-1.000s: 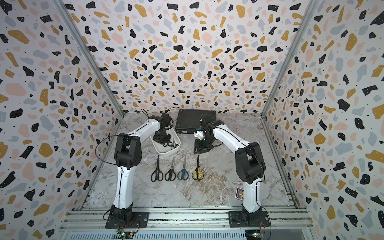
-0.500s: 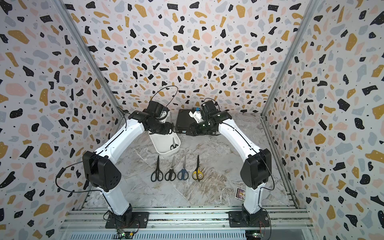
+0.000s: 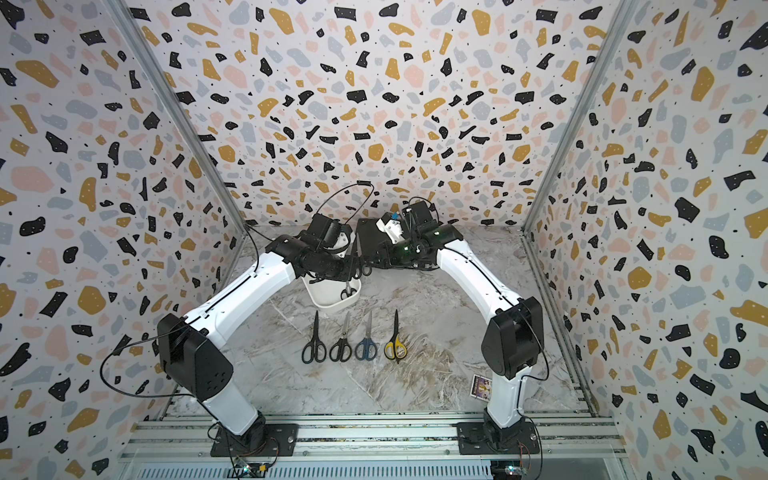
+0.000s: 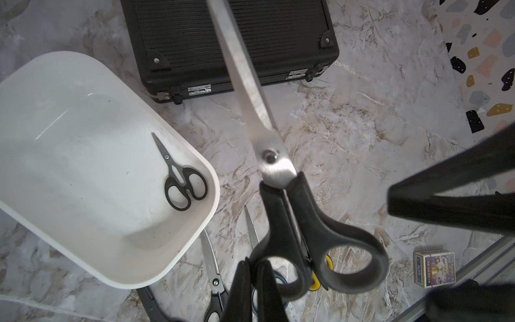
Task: Take the scissors out of the storage box
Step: Place the scissors at the center of the board.
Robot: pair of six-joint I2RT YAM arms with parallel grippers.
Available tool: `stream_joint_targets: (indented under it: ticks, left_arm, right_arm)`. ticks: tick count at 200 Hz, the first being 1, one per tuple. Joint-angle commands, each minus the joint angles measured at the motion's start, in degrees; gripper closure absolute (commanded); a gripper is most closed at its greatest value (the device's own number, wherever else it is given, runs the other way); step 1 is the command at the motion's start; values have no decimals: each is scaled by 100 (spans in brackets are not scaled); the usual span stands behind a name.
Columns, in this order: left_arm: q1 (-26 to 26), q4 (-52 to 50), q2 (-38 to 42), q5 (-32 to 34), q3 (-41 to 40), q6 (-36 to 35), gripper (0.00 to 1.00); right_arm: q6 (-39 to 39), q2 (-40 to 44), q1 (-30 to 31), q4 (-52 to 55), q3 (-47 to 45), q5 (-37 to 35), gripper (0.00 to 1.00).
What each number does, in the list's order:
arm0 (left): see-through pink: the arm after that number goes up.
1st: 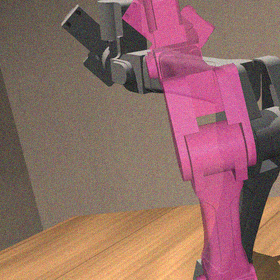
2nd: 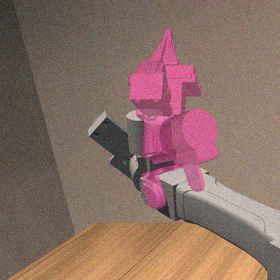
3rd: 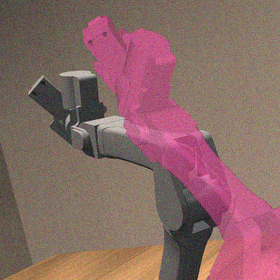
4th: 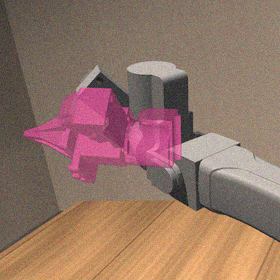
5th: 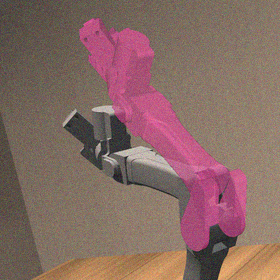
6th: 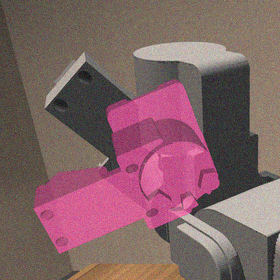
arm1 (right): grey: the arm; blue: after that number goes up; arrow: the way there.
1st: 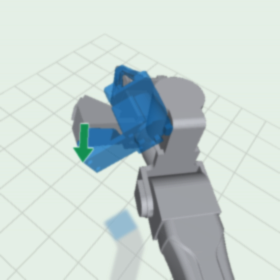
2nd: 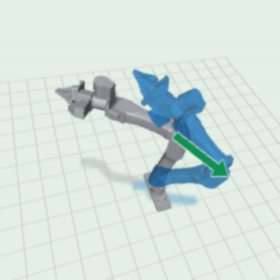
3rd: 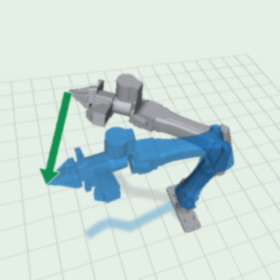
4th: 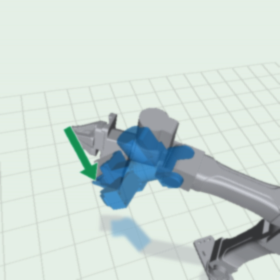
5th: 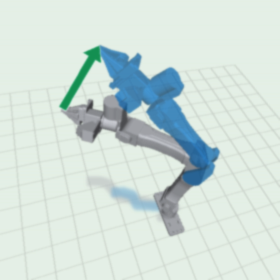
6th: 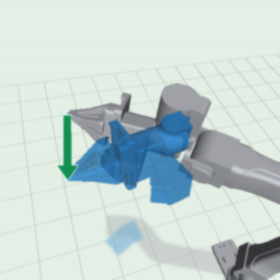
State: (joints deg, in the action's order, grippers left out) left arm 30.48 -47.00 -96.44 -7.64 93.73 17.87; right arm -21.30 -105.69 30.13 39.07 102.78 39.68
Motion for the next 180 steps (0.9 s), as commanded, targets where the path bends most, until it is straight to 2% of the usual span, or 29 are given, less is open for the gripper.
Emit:
stream_joint_targets:
  ticks: [1, 26, 42, 71, 85, 88, 96, 112, 116, 118, 158, 180]
  left_arm:
    - [118, 262, 196, 87, -102, 116, 100]
    - [258, 306, 188, 111, -94, 129, 100]
    - [338, 340, 170, 116, -66, 147, 100]
    - [405, 407, 187, 195, -46, 182, 100]
    - [407, 447, 213, 289, -75, 182, 100]
    - [406, 454, 214, 312, -94, 180, 93]
    - [409, 477, 214, 386, -118, 166, 68]
    - [407, 367, 187, 586, -112, 120, 29]
    - [408, 327, 192, 684, -111, 116, 6]
    - [409, 311, 195, 733, -117, 104, 2]
    - [390, -76, 395, 1840, -310, -110, 0]
    - [247, -156, 373, 2110, -442, -125, 0]
  right_arm:
    - [-107, 127, 81, -169, -76, 201, 56]
    - [-138, 119, 177, -269, -158, 203, 58]
    - [-142, 108, 200, -302, -225, 182, 64]
    - [-258, 92, 205, -313, -382, 135, 90]
    - [-421, 84, 204, -347, -483, 39, 97]
    - [-460, 72, 201, -347, -501, 12, 99]
    - [-558, 58, 191, -348, -546, -42, 100]
    - [-747, 82, 124, -345, -657, -213, 100]
    - [-772, 112, 86, -321, -704, -289, 100]
    - [-782, 135, 65, -308, -722, -326, 100]
    - [-477, 752, -779, 455, -1772, -837, 100]
    - [-20, 1059, -886, 998, -2686, -1057, 100]
